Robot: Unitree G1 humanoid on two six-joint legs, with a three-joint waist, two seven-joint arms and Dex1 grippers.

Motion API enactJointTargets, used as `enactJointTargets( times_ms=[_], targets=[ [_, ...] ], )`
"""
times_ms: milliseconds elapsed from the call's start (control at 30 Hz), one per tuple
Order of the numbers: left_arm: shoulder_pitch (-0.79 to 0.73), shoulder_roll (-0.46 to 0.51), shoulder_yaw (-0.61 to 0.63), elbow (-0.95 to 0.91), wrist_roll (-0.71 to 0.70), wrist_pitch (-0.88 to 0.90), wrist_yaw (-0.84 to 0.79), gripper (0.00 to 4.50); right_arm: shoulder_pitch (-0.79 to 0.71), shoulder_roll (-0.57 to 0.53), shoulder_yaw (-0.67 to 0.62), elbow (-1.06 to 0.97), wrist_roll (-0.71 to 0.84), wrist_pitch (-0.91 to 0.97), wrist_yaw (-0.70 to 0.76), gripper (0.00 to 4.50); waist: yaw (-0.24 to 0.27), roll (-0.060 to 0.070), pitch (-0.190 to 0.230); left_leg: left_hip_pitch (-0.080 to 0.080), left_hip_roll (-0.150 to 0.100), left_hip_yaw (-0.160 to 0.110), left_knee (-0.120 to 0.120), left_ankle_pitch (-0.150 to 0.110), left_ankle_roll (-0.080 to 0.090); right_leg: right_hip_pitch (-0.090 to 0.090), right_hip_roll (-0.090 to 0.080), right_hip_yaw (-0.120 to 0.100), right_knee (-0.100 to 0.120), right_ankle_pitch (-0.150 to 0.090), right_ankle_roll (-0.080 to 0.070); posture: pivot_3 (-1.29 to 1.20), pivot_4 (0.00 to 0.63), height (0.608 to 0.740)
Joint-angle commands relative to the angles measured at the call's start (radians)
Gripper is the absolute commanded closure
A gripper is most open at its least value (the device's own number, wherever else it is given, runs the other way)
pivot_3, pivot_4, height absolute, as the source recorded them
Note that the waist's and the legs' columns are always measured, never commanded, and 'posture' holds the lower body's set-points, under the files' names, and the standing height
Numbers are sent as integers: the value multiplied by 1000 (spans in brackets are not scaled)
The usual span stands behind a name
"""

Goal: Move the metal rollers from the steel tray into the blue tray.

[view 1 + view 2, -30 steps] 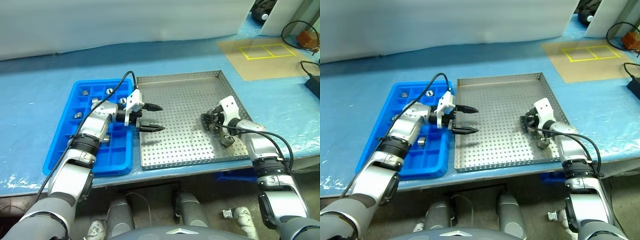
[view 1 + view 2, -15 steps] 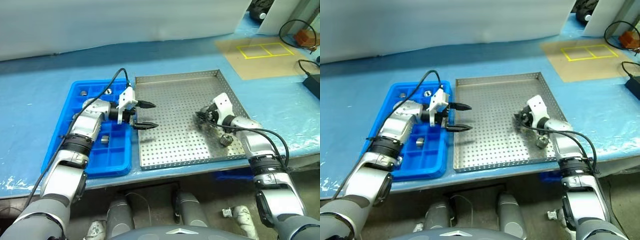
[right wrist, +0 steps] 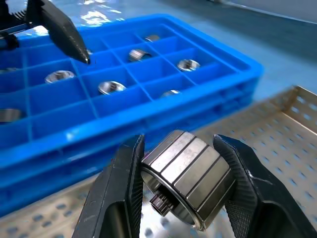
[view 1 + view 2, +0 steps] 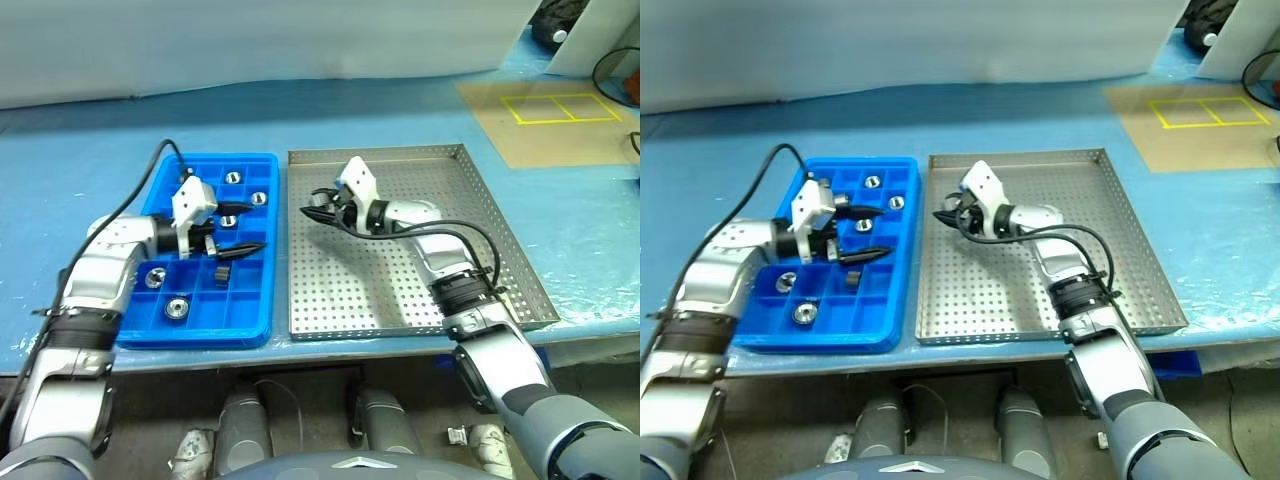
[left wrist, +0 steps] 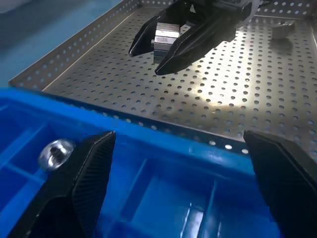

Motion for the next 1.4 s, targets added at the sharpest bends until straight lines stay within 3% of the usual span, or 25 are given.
enactJointTargets(
  times_ms=[33, 333, 733, 1000, 1200, 1400],
  targets=[
    [85, 43, 92, -140, -47, 53, 60, 111, -59, 41, 15, 48, 4, -67, 45, 2735, 11, 0, 0, 0, 0, 0, 0, 0, 0, 0, 0, 0, 0, 0, 0, 98, 150, 740],
    [306, 63, 201, -377, -116, 157, 184, 111, -131, 127, 37, 222, -24, -172, 113, 2735, 70, 0, 0, 0, 0, -2, -1, 1, -1, 0, -1, -2, 1, 0, 0, 223, 150, 740],
    [353, 52, 181, -427, -145, 175, 235, 111, -134, 132, 26, 351, -65, -217, 118, 2735, 85, 0, 0, 0, 0, -3, -2, 1, -2, 0, -1, -2, 1, 0, 0, 228, 150, 740],
    [302, 53, 144, -376, -137, 154, 223, 111, -127, 133, 19, 329, -71, -218, 90, 23, 83, 0, 0, 0, 0, -3, -2, 1, -2, 0, -1, -2, 2, 0, 0, 180, 150, 740],
    [261, 53, 121, -335, -131, 135, 205, 111, -141, 113, -4, 315, -59, -215, 70, 23, 83, 0, 0, 0, 0, -3, -1, 1, -2, 0, -1, -2, 2, 0, 0, 140, 150, 740],
    [142, 31, 45, -226, -112, 94, 160, 111, -114, 60, -49, 133, -2, -129, 111, 23, 80, 0, 0, 0, 0, -3, -1, 2, -3, -1, 0, -1, 3, 0, 0, 49, 150, 740]
  ],
)
